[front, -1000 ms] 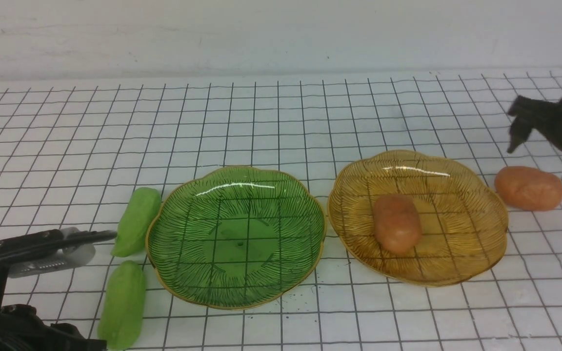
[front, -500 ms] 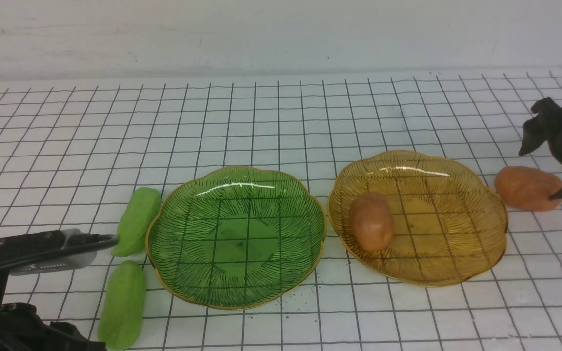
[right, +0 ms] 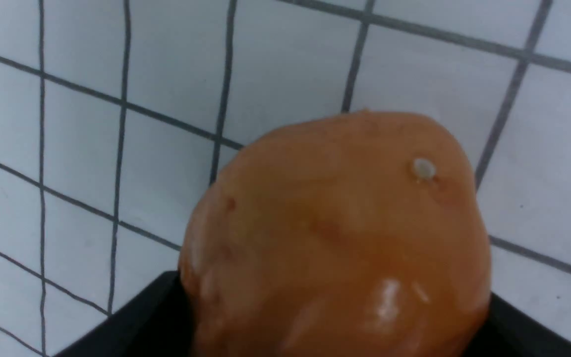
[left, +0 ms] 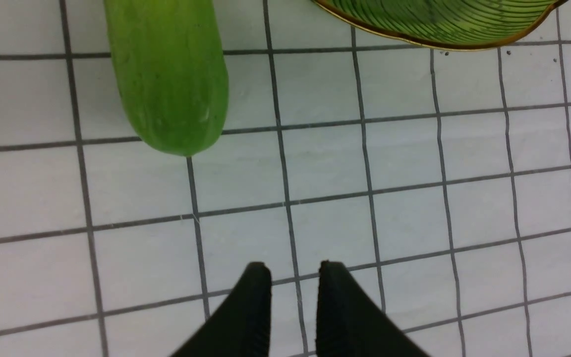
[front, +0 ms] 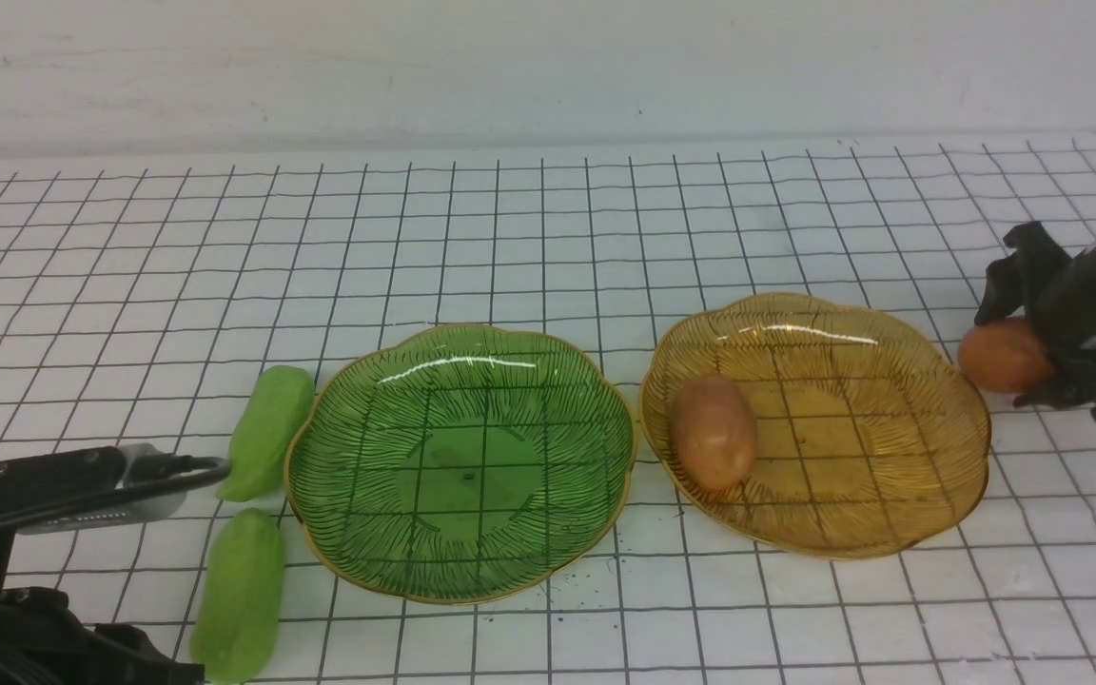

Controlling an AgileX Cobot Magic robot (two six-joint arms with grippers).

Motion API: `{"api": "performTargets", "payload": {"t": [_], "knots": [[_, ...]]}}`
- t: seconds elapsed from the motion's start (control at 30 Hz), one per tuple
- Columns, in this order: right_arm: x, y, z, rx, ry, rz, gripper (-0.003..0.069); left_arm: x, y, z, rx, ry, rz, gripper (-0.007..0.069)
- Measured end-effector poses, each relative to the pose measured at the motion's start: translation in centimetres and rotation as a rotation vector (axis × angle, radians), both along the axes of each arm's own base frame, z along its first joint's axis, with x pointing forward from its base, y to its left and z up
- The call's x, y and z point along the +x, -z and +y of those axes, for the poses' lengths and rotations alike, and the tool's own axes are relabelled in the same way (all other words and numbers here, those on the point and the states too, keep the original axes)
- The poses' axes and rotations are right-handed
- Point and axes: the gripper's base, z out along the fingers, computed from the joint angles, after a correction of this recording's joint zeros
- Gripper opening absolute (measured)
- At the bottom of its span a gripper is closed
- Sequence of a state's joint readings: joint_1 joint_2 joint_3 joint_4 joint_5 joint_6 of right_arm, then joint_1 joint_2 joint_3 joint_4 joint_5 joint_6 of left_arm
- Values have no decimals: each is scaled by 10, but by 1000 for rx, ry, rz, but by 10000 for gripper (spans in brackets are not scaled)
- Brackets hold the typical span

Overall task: Put different types of vegetables on the plate.
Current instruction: 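Put the potato onto the plate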

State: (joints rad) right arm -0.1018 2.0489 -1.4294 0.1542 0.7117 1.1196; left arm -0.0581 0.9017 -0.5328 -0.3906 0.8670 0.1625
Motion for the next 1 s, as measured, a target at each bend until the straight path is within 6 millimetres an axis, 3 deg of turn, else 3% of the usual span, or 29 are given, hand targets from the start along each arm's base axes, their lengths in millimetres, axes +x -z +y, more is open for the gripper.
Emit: {"api": "performTargets", "payload": {"t": [0.27, 0.33, 0.5, 0.53, 0.57, 0.6, 0.63, 0.7, 0.8, 0.97, 1.0], "knots": [[2, -3, 0, -39, -86, -6, 546, 0, 0, 0, 2, 1, 0, 122], [6, -11, 0, -92, -198, -18, 546, 0, 0, 0, 4, 2, 0, 122], [23, -57, 0, -226, -494, -78, 546, 0, 0, 0, 8, 3, -1, 122], [23, -59, 0, -233, -525, -68, 546, 0, 0, 0, 7, 2, -1, 122], [25, -81, 2, -255, -638, -76, 546, 0, 0, 0, 7, 2, -1, 122], [24, -83, 3, -245, -657, -62, 546, 0, 0, 0, 7, 2, -1, 122], [23, -104, 7, -247, -756, -73, 546, 0, 0, 0, 7, 3, -1, 122], [22, -119, 14, -252, -843, -106, 546, 0, 0, 1, 8, 3, -1, 122], [17, -135, 50, -221, -1020, -187, 546, 0, 0, 1, 8, 3, -1, 123], [4, -112, 116, -224, -1255, -133, 545, 0, 0, 1, 8, 3, -1, 146], [2, -110, 119, -227, -1264, -126, 545, 0, 0, 1, 8, 3, -1, 146]]}}
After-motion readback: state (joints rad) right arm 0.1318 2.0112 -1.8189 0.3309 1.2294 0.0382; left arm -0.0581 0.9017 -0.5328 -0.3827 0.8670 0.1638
